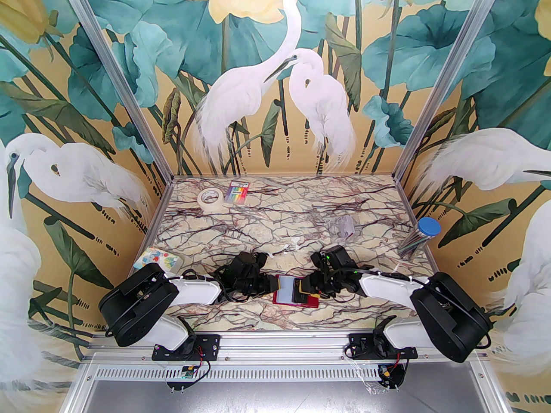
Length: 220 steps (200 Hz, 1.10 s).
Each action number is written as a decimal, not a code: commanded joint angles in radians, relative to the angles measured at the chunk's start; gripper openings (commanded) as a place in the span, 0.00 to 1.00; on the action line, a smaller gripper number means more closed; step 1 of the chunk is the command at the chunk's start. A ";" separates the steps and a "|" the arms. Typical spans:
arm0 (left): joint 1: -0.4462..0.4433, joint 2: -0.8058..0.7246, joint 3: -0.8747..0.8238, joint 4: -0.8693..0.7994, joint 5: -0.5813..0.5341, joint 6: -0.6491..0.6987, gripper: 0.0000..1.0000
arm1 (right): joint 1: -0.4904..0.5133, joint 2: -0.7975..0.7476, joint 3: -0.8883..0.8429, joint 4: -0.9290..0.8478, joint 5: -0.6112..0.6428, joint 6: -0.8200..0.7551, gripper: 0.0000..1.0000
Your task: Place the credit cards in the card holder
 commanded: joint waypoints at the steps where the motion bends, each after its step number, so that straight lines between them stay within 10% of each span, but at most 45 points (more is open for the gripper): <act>1: -0.008 0.047 0.000 -0.011 -0.038 0.004 0.30 | 0.002 -0.022 0.039 -0.130 0.075 -0.019 0.43; 220: -0.008 0.057 0.004 -0.006 -0.032 0.007 0.30 | 0.061 0.069 0.135 -0.183 0.137 0.004 0.33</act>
